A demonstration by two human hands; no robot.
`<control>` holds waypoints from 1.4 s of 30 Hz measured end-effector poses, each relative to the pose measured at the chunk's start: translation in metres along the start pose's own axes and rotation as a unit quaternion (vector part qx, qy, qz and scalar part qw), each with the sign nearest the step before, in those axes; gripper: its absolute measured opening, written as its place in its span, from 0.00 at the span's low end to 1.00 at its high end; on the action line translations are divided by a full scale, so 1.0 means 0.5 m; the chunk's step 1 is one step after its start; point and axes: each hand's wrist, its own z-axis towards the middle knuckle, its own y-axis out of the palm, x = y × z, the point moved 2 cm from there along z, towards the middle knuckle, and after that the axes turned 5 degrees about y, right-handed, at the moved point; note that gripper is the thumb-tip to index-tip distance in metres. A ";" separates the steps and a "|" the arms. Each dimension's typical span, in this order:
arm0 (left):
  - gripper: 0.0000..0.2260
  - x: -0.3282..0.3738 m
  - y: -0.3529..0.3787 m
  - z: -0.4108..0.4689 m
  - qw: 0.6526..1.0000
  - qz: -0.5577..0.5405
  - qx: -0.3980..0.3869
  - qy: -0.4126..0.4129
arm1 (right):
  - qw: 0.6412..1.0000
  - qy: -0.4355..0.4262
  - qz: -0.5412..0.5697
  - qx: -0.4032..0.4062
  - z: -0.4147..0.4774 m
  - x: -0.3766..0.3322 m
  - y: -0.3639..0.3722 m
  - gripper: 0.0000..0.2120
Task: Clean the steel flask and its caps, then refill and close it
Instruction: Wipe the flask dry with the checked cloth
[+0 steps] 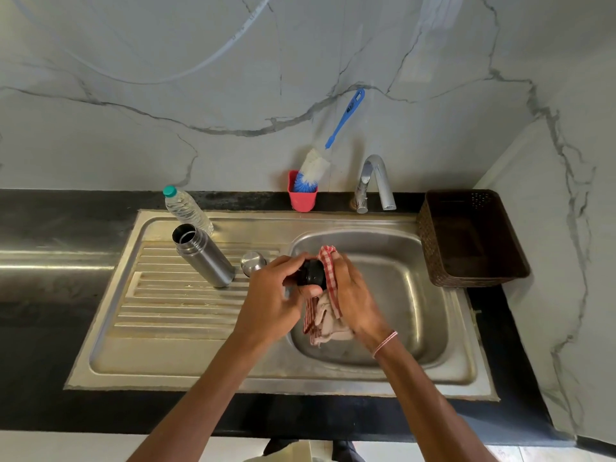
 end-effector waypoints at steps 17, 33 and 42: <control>0.13 0.010 -0.005 0.012 0.864 -0.419 -0.106 -0.258 | 0.917 -0.326 -0.164 0.159 -0.018 0.038 -0.021 0.23; 0.21 -0.043 -0.042 -0.011 0.824 -0.495 -0.091 -0.260 | 0.989 -0.055 0.096 0.101 -0.001 0.063 -0.006 0.19; 0.17 -0.029 -0.013 -0.017 0.869 -0.424 0.065 -0.247 | 0.978 -0.157 0.074 0.115 -0.027 0.032 0.000 0.18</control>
